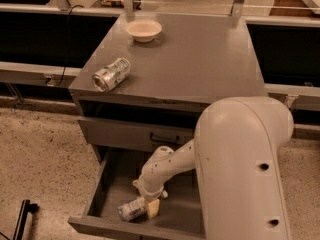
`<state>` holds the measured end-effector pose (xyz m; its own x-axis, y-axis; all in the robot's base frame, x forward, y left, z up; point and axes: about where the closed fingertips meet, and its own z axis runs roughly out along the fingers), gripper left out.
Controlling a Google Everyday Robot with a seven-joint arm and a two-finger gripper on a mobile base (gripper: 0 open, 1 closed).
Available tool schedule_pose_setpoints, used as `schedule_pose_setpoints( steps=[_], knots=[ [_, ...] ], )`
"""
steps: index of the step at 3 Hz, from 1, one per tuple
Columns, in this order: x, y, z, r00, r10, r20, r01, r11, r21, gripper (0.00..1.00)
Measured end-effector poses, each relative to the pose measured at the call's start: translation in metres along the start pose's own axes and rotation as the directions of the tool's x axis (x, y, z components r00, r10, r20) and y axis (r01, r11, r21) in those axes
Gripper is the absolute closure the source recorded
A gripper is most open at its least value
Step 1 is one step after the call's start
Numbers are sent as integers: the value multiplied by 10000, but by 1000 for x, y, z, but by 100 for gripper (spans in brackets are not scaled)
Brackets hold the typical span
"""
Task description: Pick blue plastic bottle from middle drawer and place on counter
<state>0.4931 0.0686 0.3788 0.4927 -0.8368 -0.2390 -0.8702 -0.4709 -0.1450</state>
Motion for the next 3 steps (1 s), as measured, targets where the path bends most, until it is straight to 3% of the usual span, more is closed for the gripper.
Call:
schedule_pose_setpoints(
  steps=[2, 3],
  knots=[
    [-10, -1, 8, 9973, -190, 709, 202, 9997, -164, 64],
    [-21, -11, -16, 9843, -230, 1748, 168, 9992, 367, 88]
  ],
)
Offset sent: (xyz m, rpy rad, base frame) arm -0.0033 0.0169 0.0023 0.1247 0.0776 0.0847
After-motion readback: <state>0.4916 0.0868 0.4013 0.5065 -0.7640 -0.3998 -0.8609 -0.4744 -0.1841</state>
